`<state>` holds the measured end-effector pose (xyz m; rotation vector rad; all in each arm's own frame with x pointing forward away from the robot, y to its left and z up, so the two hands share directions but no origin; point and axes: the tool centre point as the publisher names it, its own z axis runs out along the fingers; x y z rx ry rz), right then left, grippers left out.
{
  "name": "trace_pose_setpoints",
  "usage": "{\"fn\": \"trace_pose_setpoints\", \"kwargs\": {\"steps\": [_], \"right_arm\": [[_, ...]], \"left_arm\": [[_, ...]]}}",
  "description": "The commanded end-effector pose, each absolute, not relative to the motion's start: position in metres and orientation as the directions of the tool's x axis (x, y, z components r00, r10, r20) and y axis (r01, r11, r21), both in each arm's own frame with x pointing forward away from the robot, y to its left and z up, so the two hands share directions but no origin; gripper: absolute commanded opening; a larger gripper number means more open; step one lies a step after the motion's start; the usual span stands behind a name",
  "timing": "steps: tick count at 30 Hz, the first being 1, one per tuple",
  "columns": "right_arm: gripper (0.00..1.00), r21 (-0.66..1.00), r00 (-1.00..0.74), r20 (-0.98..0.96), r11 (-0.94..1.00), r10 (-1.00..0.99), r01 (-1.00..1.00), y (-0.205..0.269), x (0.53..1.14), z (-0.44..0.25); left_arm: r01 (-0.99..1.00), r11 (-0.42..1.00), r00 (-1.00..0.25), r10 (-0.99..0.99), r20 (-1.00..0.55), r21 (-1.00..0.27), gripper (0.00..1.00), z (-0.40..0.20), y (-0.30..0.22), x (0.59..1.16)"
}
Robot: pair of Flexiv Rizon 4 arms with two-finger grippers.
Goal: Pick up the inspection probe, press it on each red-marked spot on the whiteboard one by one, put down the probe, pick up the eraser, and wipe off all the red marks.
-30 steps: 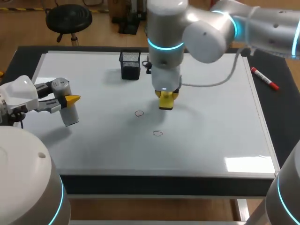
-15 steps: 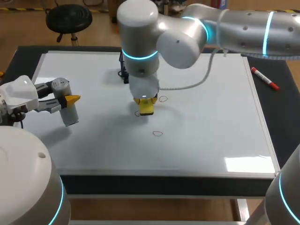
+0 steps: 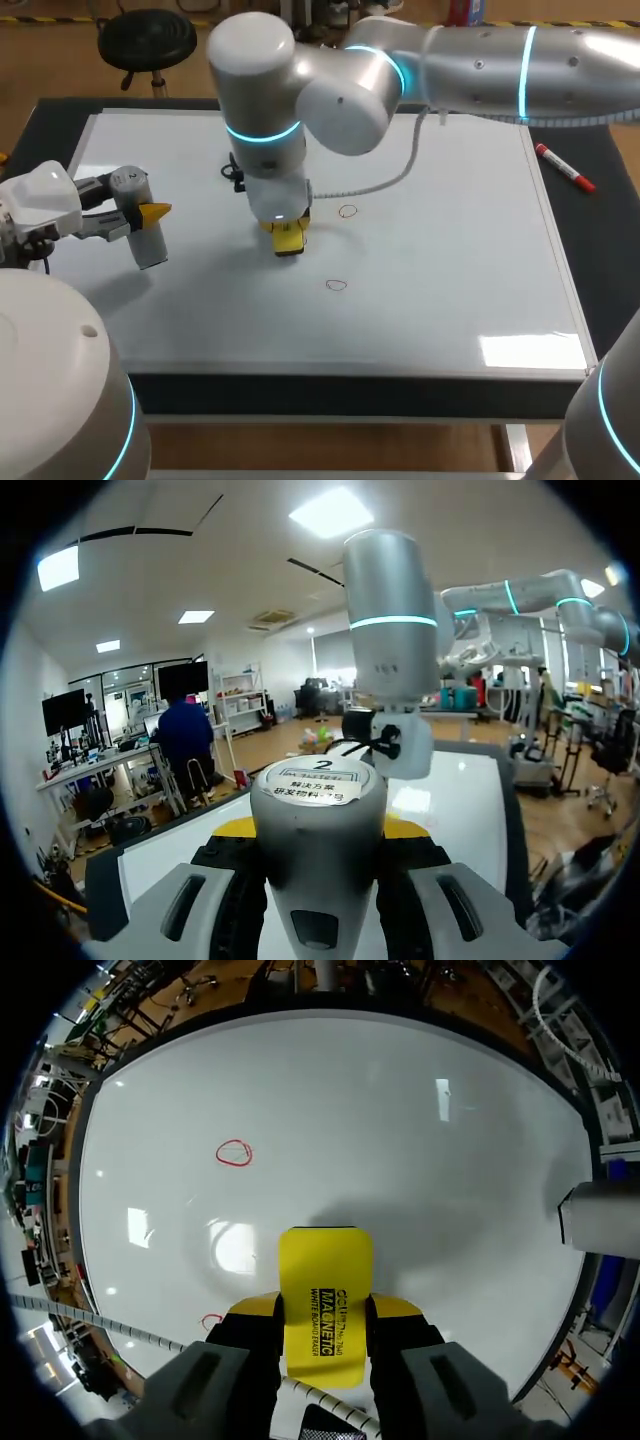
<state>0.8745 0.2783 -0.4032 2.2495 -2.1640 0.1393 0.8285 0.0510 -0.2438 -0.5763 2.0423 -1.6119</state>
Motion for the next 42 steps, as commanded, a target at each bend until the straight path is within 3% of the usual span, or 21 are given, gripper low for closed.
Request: {"fn": "trace_pose_setpoints", "kwargs": {"steps": [1, 22, 42], "right_arm": [[0.0, -0.049, 0.033, 0.09, -0.038, -0.995, -0.998, 0.282, 0.875, -0.407], [0.0, 0.005, -0.001, 0.076, 0.002, -0.997, -1.0, 0.265, 0.88, -0.429], [0.0, -0.002, -0.094, 0.102, 0.094, -0.99, -0.996, 0.219, 0.884, -0.431]], "left_arm": [[-0.033, 0.22, -0.797, -0.595, -0.107, -0.975, 0.0, -0.244, 0.05, 0.829], [-0.033, 0.22, -0.797, -0.595, -0.107, -0.975, 0.0, -0.244, 0.05, 0.829], [-0.033, 0.22, -0.797, -0.595, -0.107, -0.975, 0.0, -0.244, 0.05, 0.829]]}}
